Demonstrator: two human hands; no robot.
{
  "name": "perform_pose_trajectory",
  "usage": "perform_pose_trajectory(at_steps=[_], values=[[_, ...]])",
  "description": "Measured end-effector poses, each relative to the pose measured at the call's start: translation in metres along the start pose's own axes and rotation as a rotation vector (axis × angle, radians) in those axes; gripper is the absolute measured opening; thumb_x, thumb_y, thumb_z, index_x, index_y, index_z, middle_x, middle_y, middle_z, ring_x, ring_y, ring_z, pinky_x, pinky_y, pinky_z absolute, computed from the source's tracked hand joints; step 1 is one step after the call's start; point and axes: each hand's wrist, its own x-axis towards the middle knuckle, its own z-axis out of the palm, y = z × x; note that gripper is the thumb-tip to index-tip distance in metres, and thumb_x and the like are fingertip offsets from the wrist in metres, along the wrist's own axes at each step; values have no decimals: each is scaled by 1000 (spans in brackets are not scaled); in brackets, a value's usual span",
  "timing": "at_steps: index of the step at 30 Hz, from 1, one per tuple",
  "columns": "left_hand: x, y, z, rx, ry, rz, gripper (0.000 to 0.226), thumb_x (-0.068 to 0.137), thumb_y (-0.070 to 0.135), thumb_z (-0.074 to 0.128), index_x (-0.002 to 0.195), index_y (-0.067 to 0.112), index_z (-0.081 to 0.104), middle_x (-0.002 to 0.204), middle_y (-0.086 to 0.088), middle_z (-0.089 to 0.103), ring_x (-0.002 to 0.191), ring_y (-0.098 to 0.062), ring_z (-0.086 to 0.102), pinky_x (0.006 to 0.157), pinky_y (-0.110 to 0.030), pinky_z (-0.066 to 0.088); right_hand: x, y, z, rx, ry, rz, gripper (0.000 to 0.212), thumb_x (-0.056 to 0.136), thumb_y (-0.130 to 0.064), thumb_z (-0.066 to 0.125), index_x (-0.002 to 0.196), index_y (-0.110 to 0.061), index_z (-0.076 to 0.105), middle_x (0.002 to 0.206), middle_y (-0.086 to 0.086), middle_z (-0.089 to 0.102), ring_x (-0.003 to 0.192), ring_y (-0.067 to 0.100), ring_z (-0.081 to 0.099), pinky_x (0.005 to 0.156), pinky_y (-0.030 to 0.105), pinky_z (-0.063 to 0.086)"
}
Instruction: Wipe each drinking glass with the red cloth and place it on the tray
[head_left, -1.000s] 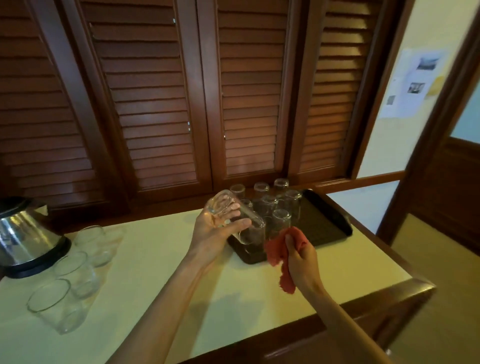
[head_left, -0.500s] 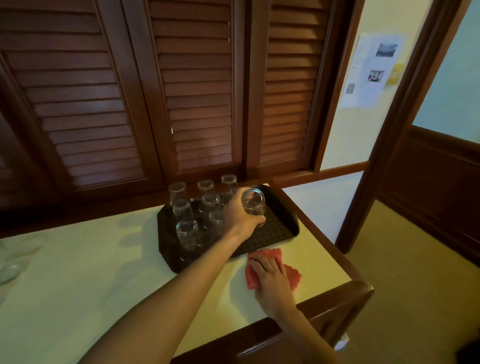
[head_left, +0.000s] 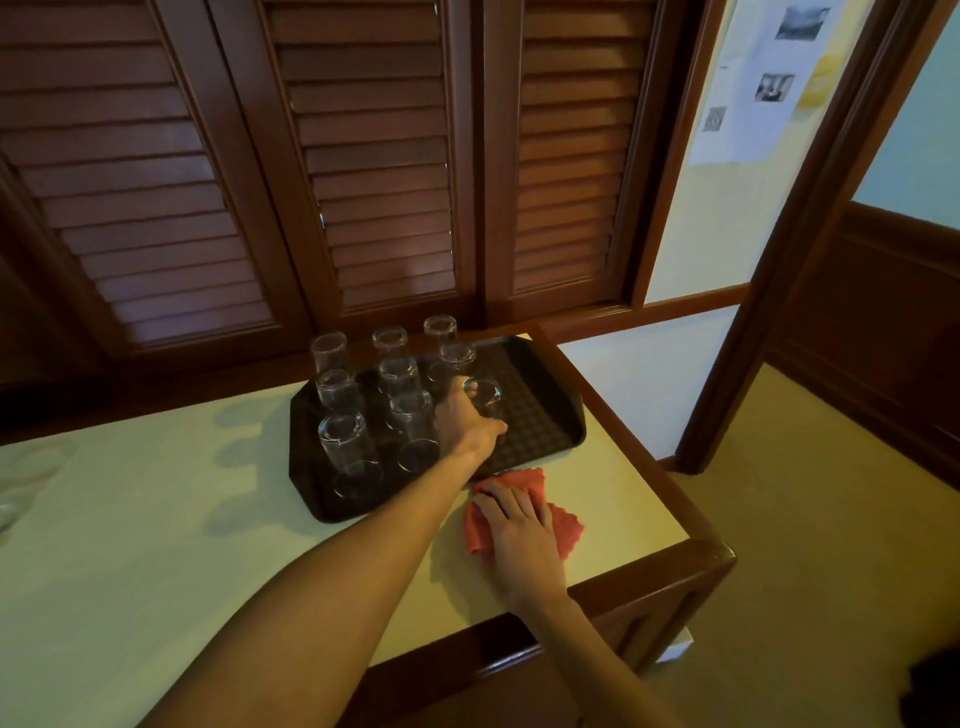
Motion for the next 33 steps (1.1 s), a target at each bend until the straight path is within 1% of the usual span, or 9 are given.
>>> perform_pose_trajectory(at_steps=[8, 15, 21, 23, 25, 27, 29, 31, 33], values=[[11, -2, 3, 19, 3, -19, 78, 79, 6, 88, 145, 12, 47, 146, -10, 58, 137, -31, 55, 106, -43, 50, 4, -2, -1, -19, -18, 15, 62, 99, -50, 53, 154, -39, 27, 162, -13, 24, 153, 15, 12, 120, 38, -10], [21, -7, 4, 45, -7, -36, 84, 77, 10, 90, 148, 12, 44, 145, -11, 59, 137, -31, 55, 111, -45, 49, 3, -3, -3, -20, -35, 28, 65, 98, -51, 56, 154, -39, 25, 163, -13, 23, 153, 15, 11, 124, 42, -5], [2, -2, -9, 19, -21, -5, 106, 80, 20, 89, 163, 13, 23, 163, -17, 39, 152, -33, 37, 116, -44, 42, 3, -3, -2, -30, -15, 9, 61, 99, -51, 52, 153, -38, 28, 163, -12, 25, 154, 16, 14, 123, 40, -8], [-17, -4, -23, -35, 6, 71, 98, 84, 23, 86, 163, 17, 28, 161, -11, 42, 151, -28, 38, 117, -42, 41, 1, -4, 1, -68, -27, 10, 61, 101, -48, 48, 156, -36, 25, 166, -8, 20, 156, 18, 8, 122, 42, -11], [-37, -13, -44, -95, 31, 152, 79, 88, 24, 82, 156, 18, 42, 153, -5, 53, 142, -20, 49, 114, -35, 45, -4, -12, 6, -112, -38, 37, 64, 103, -55, 35, 160, -33, 15, 170, -5, 7, 157, 19, -3, 122, 42, -15], [-54, -34, -73, -102, 69, 207, 52, 92, 21, 78, 141, 15, 60, 134, -1, 68, 122, -12, 65, 101, -21, 53, -14, -34, 14, -97, -44, 60, 75, 99, -67, 18, 161, -28, 6, 169, -3, -6, 155, 19, -13, 121, 40, -17], [-66, -65, -106, -91, 153, 223, 29, 94, 17, 75, 123, 13, 71, 112, 0, 76, 96, -1, 69, 84, -8, 54, -28, -68, 26, -31, -85, 27, 86, 92, -78, 7, 161, -26, 1, 166, -4, -16, 153, 19, -20, 121, 38, -18], [-74, -102, -139, -49, 263, 192, 16, 95, 15, 74, 111, 14, 76, 98, 5, 76, 84, 7, 66, 75, 0, 49, -39, -108, 43, 5, -132, -53, 94, 88, -83, 2, 161, -24, 10, 167, -2, -9, 155, 21, -12, 124, 38, -12], [-80, -137, -175, -24, 366, 142, 9, 95, 14, 74, 103, 17, 77, 91, 11, 73, 82, 7, 65, 72, 2, 47, -39, -144, 64, -38, -188, -133, 89, 93, -80, 13, 156, -20, 36, 166, 4, 21, 154, 27, 17, 120, 43, 3]])
